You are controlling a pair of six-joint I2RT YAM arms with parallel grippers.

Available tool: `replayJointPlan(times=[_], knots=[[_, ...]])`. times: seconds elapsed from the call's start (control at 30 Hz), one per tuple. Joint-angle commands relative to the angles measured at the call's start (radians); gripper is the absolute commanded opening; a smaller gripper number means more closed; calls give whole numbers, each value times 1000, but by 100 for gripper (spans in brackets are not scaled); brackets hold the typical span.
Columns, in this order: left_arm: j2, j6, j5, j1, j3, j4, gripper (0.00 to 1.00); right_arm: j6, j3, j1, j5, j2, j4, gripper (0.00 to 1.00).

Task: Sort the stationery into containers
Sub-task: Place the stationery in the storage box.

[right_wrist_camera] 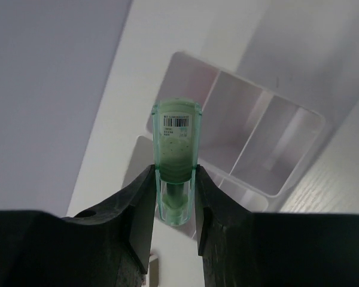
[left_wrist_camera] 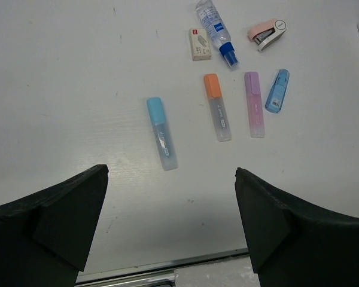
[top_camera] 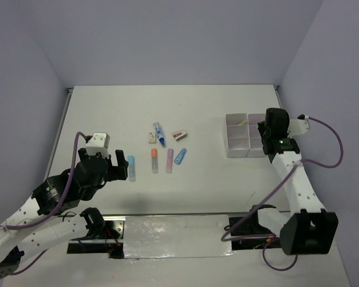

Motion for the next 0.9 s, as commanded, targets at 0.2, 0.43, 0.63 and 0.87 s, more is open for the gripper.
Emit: replayJointPlan(times=[0.2,0.43,0.63,0.87], knots=[[-6,19,-1,0,12,27,99,77,195,-164,-149,316,7,7],[2,24,4,1,12,31,99,101,187,-176,-212,384,148,8],[5,30,10,0,11,36,99,78,205,-176,-234,453,182,12],[10,40,25,1,9,45,99,69,185,-176,-268,488,225,25]])
